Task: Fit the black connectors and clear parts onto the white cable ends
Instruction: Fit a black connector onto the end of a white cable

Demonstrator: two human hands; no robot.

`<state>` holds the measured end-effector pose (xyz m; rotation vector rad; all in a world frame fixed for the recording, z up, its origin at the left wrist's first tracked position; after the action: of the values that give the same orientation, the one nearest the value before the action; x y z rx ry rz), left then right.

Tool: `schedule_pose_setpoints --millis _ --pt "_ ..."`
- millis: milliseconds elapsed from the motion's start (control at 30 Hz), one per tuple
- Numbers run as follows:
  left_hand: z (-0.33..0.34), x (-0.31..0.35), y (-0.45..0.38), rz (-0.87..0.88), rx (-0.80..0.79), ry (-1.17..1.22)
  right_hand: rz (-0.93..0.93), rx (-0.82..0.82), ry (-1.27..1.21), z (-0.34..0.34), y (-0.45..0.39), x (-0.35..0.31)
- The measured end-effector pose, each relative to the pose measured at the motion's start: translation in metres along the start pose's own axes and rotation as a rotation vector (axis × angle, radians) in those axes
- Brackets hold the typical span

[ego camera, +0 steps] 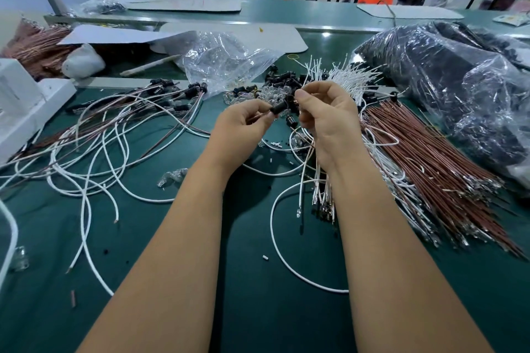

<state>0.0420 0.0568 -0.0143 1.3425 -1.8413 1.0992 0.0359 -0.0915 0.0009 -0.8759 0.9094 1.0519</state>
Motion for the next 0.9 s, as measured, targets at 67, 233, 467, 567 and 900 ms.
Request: schedule_pose_setpoints --millis 67,233,467,567,900 --pt "0.0008 0.0000 -0.0001 0.003 0.001 -0.006 0.033 -0.026 0.020 0.0007 0.0007 0.0007" --pt "0.0009 -0.0015 0.0001 -0.003 0.009 -0.006 0.081 -0.017 0.055 0.0017 -0.0001 0.0026" --pt "0.0017 -0.0018 0.0000 -0.009 0.007 -0.014 0.009 -0.024 0.163 0.0006 0.0001 0.0025" --pt "0.0017 -0.0026 -0.0001 -0.015 0.007 -0.030 -0.012 -0.038 0.195 0.0007 -0.0005 0.0024" --pt "0.0000 -0.0052 -0.0014 0.002 0.058 -0.062 -0.010 -0.043 0.229 0.0009 -0.0001 0.0052"
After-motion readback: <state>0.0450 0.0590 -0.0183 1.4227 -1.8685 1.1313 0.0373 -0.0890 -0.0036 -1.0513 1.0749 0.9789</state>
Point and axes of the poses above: each hand's wrist, its own y-axis away from the middle knuckle, its own z-axis out of the palm, x = y × z, the point moved 3 cm from there along -y, towards the middle knuckle, and after that the axes turned 8 degrees about -y, right-handed, at the moved point
